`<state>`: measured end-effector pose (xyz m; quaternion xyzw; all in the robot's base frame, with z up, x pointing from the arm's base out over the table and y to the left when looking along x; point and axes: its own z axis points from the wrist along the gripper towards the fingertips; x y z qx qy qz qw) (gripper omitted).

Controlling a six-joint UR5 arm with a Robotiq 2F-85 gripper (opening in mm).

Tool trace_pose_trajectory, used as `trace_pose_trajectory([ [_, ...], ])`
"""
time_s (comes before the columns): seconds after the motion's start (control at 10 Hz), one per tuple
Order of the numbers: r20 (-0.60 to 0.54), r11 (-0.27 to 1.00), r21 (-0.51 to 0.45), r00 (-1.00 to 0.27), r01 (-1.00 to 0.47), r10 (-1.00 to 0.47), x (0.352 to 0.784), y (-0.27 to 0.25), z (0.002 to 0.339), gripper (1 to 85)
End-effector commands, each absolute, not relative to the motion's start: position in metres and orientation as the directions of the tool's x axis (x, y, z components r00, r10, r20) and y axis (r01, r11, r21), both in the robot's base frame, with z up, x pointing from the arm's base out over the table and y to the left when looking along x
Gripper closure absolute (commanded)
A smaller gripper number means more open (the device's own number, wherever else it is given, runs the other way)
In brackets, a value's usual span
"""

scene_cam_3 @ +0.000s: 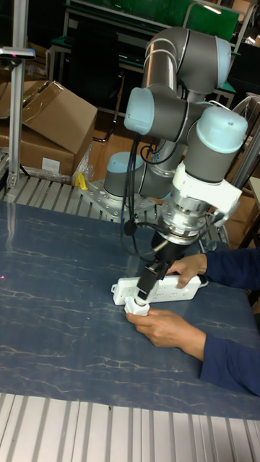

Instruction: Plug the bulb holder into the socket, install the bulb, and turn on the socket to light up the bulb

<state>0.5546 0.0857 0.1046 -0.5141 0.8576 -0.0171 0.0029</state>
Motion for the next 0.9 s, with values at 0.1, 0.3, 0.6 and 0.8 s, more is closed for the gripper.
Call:
trace_pose_trajectory([
  [0.1, -0.033, 0.194, -0.074, -0.192, -0.978, -0.981, 0.568, 0.103, 0.108, 10.0],
  [0.3, -0.057, 0.11, -0.039, -0.108, -0.993, -0.993, 0.558, 0.11, 0.105, 12.3],
  [0.6, -0.088, 0.029, -0.01, -0.028, -1.0, -0.996, 0.545, 0.112, 0.099, 12.7],
  [0.8, -0.062, -0.035, -0.018, 0.036, -0.999, -0.997, 0.547, 0.102, 0.097, 13.7],
])
